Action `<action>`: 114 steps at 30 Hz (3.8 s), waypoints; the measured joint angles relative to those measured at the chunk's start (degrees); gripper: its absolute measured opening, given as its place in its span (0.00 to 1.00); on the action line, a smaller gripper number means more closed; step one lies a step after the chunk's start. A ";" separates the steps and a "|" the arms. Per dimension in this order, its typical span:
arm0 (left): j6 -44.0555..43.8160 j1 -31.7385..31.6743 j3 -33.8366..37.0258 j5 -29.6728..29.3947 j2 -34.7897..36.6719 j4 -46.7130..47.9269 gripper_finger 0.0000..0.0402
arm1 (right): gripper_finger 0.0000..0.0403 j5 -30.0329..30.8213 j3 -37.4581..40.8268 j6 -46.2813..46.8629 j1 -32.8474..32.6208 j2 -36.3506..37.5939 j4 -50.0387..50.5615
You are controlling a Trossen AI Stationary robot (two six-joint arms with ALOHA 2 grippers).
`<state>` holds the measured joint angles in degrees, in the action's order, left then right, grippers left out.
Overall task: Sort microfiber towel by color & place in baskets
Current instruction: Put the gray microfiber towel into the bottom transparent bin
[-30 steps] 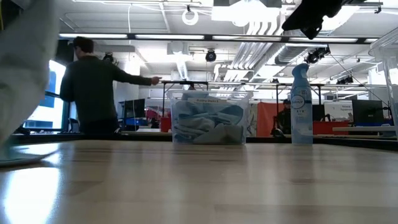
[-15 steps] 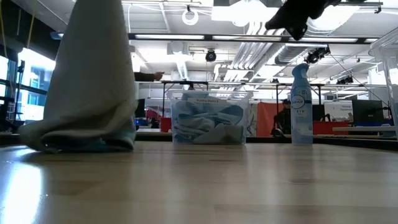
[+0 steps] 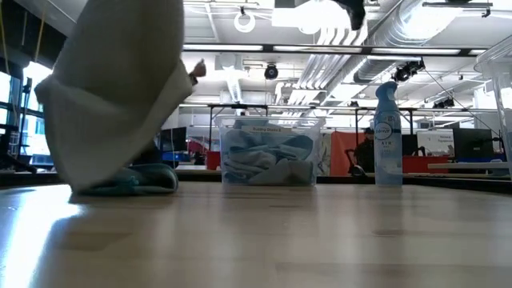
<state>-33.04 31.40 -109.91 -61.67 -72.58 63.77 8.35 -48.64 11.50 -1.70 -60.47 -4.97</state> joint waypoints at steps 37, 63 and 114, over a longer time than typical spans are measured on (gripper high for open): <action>23.00 -26.86 0.00 35.83 -6.96 -20.33 0.00 | 0.66 4.63 -45.59 -12.43 1.40 -39.31 17.42; 25.96 -26.93 -0.02 35.69 -6.44 -19.23 0.19 | 0.04 6.15 -45.66 -11.48 2.16 -39.34 24.70; 1.09 -26.84 19.12 29.55 -4.98 -2.38 0.29 | 0.00 30.52 -47.30 30.30 -51.88 -0.29 64.75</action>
<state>-31.94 4.56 -90.78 -32.12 -77.56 61.39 38.88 -95.94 41.79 -53.58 -60.76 59.78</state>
